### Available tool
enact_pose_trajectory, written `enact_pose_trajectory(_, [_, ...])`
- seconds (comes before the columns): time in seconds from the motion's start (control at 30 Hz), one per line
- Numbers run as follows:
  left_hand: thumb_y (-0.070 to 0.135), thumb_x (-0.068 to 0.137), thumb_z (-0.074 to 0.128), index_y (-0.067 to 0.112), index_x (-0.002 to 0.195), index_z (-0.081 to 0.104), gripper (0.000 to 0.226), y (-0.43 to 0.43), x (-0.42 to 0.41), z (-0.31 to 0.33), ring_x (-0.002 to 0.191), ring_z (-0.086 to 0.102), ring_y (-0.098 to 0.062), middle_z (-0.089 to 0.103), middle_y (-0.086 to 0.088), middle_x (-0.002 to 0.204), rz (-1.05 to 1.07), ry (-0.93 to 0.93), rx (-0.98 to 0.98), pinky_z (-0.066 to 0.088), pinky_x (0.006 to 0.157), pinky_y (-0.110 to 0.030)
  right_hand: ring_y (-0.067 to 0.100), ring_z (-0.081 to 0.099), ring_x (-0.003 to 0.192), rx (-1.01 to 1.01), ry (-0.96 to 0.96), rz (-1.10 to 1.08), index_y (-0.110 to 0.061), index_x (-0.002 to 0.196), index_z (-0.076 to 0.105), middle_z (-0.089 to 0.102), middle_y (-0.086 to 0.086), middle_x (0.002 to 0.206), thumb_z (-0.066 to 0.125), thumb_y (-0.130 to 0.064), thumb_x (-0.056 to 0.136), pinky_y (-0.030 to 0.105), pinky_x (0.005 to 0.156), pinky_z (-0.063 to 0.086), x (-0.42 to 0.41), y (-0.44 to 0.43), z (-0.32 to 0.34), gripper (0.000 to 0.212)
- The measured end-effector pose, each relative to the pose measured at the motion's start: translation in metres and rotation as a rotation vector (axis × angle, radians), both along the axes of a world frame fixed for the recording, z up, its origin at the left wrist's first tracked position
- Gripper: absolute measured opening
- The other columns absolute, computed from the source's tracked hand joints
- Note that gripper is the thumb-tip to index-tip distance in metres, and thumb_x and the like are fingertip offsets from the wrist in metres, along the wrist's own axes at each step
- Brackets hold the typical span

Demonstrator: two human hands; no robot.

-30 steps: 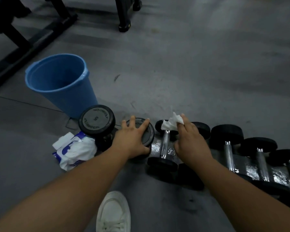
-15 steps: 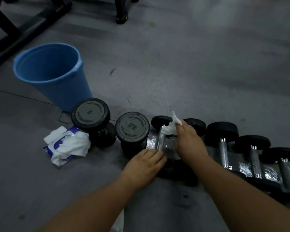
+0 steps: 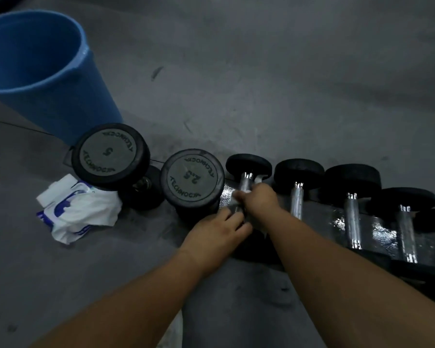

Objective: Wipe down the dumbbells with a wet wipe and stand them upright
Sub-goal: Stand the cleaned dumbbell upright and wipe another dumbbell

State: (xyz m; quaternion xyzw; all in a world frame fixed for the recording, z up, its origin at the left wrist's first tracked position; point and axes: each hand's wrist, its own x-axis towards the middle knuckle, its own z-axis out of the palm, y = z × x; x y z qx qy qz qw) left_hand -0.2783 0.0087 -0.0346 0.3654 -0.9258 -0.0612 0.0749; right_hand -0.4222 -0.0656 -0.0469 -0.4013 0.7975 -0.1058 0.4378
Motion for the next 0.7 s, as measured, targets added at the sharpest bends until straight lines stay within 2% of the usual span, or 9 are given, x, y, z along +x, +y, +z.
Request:
enact_pose_trajectory(0.13, [0.013, 0.079, 0.039, 0.017, 0.095, 0.057, 0.024, 0.001, 0.000, 0.001, 0.076, 0.056, -0.025, 0.057, -0.003, 0.090, 0.028, 0.014, 0.001, 0.046, 0.050, -0.031, 0.016, 0.057, 0.049, 0.055, -0.174, -0.219, -0.002, 0.077, 0.062, 0.059, 0.005, 0.058, 0.070, -0.011, 0.079, 0.015, 0.041, 0.042, 0.005, -0.002, -0.002, 0.012])
enact_pose_trajectory(0.17, [0.012, 0.079, 0.039, 0.017, 0.093, 0.058, 0.025, 0.002, 0.002, 0.003, 0.076, 0.056, -0.025, 0.058, -0.003, 0.090, 0.019, 0.009, -0.015, 0.046, 0.051, -0.031, 0.016, 0.055, 0.045, 0.059, -0.218, -0.257, -0.003, 0.071, 0.060, 0.058, 0.006, 0.055, 0.068, -0.008, 0.079, 0.014, 0.037, 0.040, 0.007, 0.001, 0.001, 0.013])
enact_pose_trajectory(0.2, [0.012, 0.079, 0.039, 0.017, 0.092, 0.059, 0.024, 0.002, 0.005, 0.006, 0.075, 0.056, -0.025, 0.059, -0.003, 0.089, 0.000, 0.001, -0.035, 0.045, 0.052, -0.031, 0.018, 0.058, 0.046, 0.066, -0.236, -0.279, -0.004, 0.070, 0.060, 0.060, 0.007, 0.056, 0.069, -0.011, 0.077, 0.016, 0.042, 0.046, 0.011, 0.003, 0.003, 0.014])
enact_pose_trajectory(0.27, [0.011, 0.080, 0.041, 0.016, 0.090, 0.060, 0.022, 0.005, 0.012, 0.015, 0.075, 0.054, -0.024, 0.059, -0.004, 0.088, -0.045, -0.020, -0.082, 0.043, 0.054, -0.031, 0.026, 0.068, 0.063, 0.053, -0.252, -0.301, -0.005, 0.075, 0.063, 0.068, 0.012, 0.069, 0.073, -0.025, 0.063, 0.035, 0.066, 0.060, 0.016, 0.007, 0.006, 0.025])
enact_pose_trajectory(0.3, [0.011, 0.080, 0.041, 0.016, 0.088, 0.060, 0.022, 0.007, 0.016, 0.021, 0.075, 0.054, -0.023, 0.058, -0.004, 0.087, -0.066, -0.027, -0.103, 0.043, 0.054, -0.030, 0.028, 0.070, 0.069, 0.038, -0.273, -0.299, -0.006, 0.077, 0.065, 0.070, 0.012, 0.075, 0.072, -0.030, 0.054, 0.043, 0.072, 0.060, 0.015, 0.010, 0.003, 0.034])
enact_pose_trajectory(0.37, [0.011, 0.080, 0.042, 0.016, 0.088, 0.060, 0.021, 0.014, 0.022, 0.034, 0.075, 0.053, -0.023, 0.059, -0.005, 0.089, -0.111, -0.039, -0.136, 0.043, 0.054, -0.030, 0.028, 0.071, 0.072, 0.010, -0.285, -0.296, -0.009, 0.077, 0.067, 0.072, 0.010, 0.076, 0.070, -0.033, 0.047, 0.047, 0.074, 0.059, 0.011, 0.019, 0.005, 0.039])
enact_pose_trajectory(0.5, [0.010, 0.080, 0.043, 0.018, 0.093, 0.057, 0.020, 0.033, 0.024, 0.069, 0.074, 0.052, -0.022, 0.058, -0.004, 0.090, -0.202, -0.066, -0.157, 0.045, 0.055, -0.031, 0.028, 0.070, 0.072, -0.044, -0.344, -0.391, -0.009, 0.080, 0.067, 0.071, 0.010, 0.074, 0.072, -0.025, 0.058, 0.048, 0.077, 0.059, 0.011, 0.052, 0.062, 0.028])
enact_pose_trajectory(0.63, [0.009, 0.081, 0.046, 0.018, 0.094, 0.058, 0.020, 0.056, 0.015, 0.109, 0.078, 0.055, -0.022, 0.059, -0.004, 0.095, -0.312, -0.076, -0.196, 0.050, 0.061, -0.031, 0.030, 0.070, 0.076, -0.164, -0.458, -0.578, -0.014, 0.096, 0.063, 0.071, 0.011, 0.084, 0.069, -0.022, 0.054, 0.053, 0.077, 0.058, -0.008, 0.097, 0.095, 0.044])
enact_pose_trajectory(0.7, [0.009, 0.084, 0.047, 0.017, 0.100, 0.055, 0.020, 0.067, 0.008, 0.119, 0.083, 0.056, -0.026, 0.059, -0.006, 0.103, -0.386, -0.101, -0.205, 0.052, 0.066, -0.036, 0.031, 0.070, 0.075, -0.175, -0.493, -0.707, -0.012, 0.098, 0.063, 0.071, 0.013, 0.084, 0.073, -0.019, 0.061, 0.053, 0.075, 0.058, -0.016, 0.129, 0.115, 0.039])
